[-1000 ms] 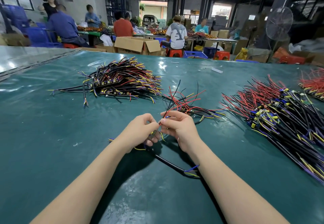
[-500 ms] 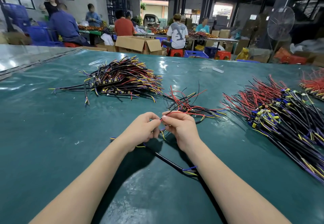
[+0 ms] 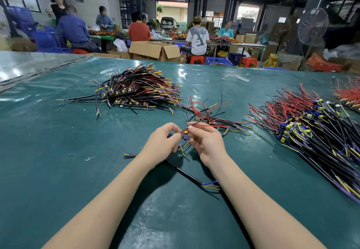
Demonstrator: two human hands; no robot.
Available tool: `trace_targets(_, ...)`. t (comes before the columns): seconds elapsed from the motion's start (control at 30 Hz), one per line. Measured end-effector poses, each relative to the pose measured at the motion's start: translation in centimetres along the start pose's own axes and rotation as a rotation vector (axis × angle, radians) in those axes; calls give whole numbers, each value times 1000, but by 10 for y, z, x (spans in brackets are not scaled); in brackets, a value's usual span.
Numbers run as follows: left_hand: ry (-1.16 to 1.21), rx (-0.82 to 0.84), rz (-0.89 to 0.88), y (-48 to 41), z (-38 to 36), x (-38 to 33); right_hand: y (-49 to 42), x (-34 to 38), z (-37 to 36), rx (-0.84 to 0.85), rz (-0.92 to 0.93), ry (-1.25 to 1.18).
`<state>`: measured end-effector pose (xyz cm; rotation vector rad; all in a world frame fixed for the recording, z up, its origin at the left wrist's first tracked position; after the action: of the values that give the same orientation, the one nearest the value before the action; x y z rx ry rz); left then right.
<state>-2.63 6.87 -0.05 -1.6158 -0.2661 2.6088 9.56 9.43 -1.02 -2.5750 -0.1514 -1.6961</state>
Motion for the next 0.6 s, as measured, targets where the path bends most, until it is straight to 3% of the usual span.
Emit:
trace_targets(0.33, 178, 165, 55, 1, -5, 2, -7, 4, -2, 53, 43, 1)
trace_targets(0.6, 341, 272, 112, 4, -5, 6, 7, -7, -26, 483, -109, 52)
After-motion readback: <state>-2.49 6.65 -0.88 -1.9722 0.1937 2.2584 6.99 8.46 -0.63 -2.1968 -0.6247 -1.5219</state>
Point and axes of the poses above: each hand's wrist, its own y-axis away from the middle knuckle, its own z-axis out of the back of the hand, x = y × z, the point moved 7 cm from there along -y, towards the middle knuckle, and after that the axes turned 1 degree about y, right-handed, at the moved point
